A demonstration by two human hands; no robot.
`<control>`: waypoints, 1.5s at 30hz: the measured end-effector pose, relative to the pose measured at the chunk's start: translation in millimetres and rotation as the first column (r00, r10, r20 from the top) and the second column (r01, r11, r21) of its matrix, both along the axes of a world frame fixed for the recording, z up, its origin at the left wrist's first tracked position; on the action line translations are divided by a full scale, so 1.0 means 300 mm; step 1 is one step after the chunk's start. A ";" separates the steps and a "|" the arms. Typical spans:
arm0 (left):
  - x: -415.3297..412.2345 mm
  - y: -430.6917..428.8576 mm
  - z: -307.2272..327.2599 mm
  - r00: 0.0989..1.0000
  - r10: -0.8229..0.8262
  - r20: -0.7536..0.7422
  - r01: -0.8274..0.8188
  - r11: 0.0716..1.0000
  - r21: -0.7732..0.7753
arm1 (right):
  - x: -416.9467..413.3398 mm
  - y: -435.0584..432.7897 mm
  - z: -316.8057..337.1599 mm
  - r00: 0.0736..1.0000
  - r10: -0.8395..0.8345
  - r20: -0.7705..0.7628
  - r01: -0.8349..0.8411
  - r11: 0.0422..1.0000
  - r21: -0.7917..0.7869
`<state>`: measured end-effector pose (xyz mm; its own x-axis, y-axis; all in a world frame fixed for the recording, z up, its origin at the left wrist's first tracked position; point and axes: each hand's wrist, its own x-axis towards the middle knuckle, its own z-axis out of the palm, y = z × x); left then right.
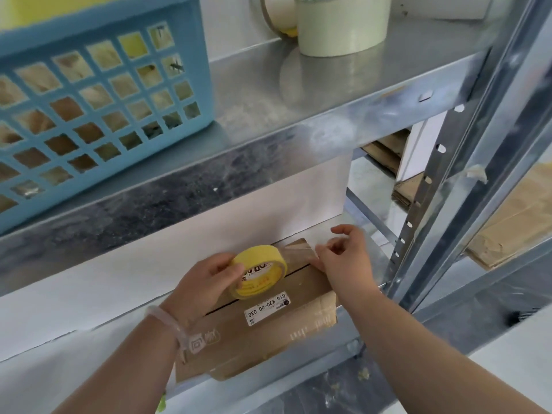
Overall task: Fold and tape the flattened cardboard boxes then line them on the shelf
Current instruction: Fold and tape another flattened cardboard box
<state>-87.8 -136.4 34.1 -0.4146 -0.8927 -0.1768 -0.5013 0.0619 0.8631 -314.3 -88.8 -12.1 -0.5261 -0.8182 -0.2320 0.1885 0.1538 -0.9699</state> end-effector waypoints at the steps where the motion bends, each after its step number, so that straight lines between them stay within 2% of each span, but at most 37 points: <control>1: -0.004 -0.003 0.011 0.999 0.000 0.033 0.002 0.999 -0.049 | -0.002 -0.004 0.002 1.000 -0.011 0.007 0.011 1.000 -0.006; 5: -0.041 -0.015 0.037 0.994 0.033 0.104 -0.019 0.991 -0.134 | -0.008 -0.009 0.007 0.995 -0.052 0.080 0.054 0.998 -0.029; 7: -0.050 -0.017 0.038 0.990 0.034 0.134 -0.014 0.989 -0.147 | -0.019 -0.008 0.005 0.984 -0.079 0.157 0.084 0.996 -0.025; 12: -0.094 -0.018 0.017 0.971 0.025 0.236 0.013 0.988 -0.155 | -0.113 0.004 0.005 0.964 -0.125 0.235 0.124 0.992 0.017; 16: -0.110 -0.024 0.006 0.971 0.039 0.235 -0.005 0.990 -0.144 | -0.133 -0.001 -0.059 0.953 -0.102 0.284 0.066 0.989 0.136; 21: -0.118 -0.016 0.011 0.972 0.034 0.231 -0.002 0.990 -0.138 | -0.079 -0.013 -0.156 0.895 -0.088 0.438 -0.014 0.974 0.225; 23: -0.119 -0.016 0.009 0.974 0.042 0.224 -0.010 0.990 -0.140 | -0.065 -0.012 -0.177 0.911 -0.053 0.409 -0.056 0.967 0.249; 26: -0.121 -0.014 0.003 0.978 0.052 0.204 -0.020 0.988 -0.153 | -0.073 -0.019 -0.203 0.972 0.037 0.234 -0.113 0.940 0.322; 30: -0.125 -0.009 0.001 0.980 0.048 0.194 -0.017 0.988 -0.154 | -0.082 -0.024 -0.207 0.981 0.164 0.100 -0.190 0.899 0.395; 35: -0.132 0.000 0.008 0.979 0.054 0.194 -0.024 0.988 -0.154 | -0.078 -0.034 -0.217 0.972 0.226 0.060 -0.230 0.885 0.404; 40: -0.134 0.002 0.006 0.982 0.065 0.180 -0.040 0.990 -0.139 | -0.094 -0.031 -0.219 0.976 0.217 -0.019 -0.189 0.887 0.421; 45: -0.130 -0.001 0.004 0.986 0.060 0.155 -0.040 0.991 -0.128 | -0.102 -0.024 -0.230 0.979 0.178 0.096 -0.202 0.875 0.440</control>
<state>-126.7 -136.8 35.2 -0.3443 -0.9307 -0.1235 -0.6359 0.1344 0.7600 -344.8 -96.1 -81.2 -0.3491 -0.7052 -0.6171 0.1591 0.6044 -0.7806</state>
